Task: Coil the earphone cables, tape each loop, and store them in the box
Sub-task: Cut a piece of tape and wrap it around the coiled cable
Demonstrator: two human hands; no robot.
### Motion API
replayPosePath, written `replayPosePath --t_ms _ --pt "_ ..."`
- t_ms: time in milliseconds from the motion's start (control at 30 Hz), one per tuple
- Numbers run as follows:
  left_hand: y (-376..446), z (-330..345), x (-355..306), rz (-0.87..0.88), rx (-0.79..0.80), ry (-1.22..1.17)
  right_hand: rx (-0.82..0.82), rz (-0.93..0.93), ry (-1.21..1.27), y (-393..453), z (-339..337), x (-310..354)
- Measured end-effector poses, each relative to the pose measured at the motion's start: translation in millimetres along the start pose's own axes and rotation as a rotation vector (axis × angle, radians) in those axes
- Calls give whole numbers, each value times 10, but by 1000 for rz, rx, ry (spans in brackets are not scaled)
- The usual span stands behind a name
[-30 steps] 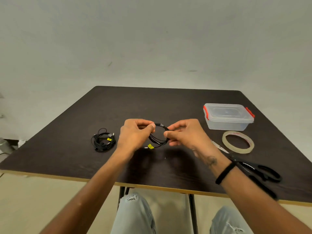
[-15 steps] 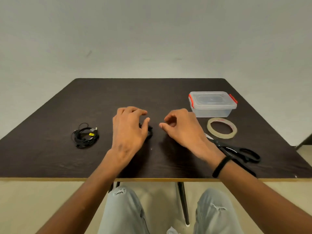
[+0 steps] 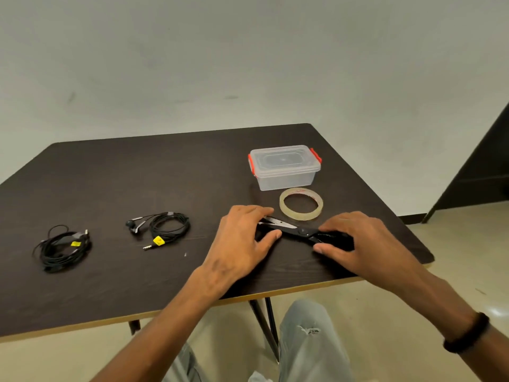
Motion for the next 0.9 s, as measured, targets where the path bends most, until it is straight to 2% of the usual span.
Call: replayPosePath --t_ms 100,467,633,700,833,900 --pt "21 9 -44 3 -31 -11 62 -64 -2 10 -90 -100" --pt "56 1 -16 -35 -79 -139 45 -205 -41 210 -107 -224" --pt "84 -13 -6 -63 -23 -178 47 -190 -63 260 -157 -190" --pt "119 -86 28 -103 -44 -285 -10 -140 14 321 -240 -167" --pt "375 -383 214 -258 -237 -515 -232 37 238 648 -515 -231" --pt "549 -493 329 -349 -280 -583 -337 119 311 869 -645 -286"
Point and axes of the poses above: each hand's wrist, its own y-axis towards the middle knuckle, its own z-axis out of the palm, x = y × z, the point moved 6 cm from there along y, towards the middle knuckle, and after that the axes turned 10 degrees about x, right-handed, at the moved point
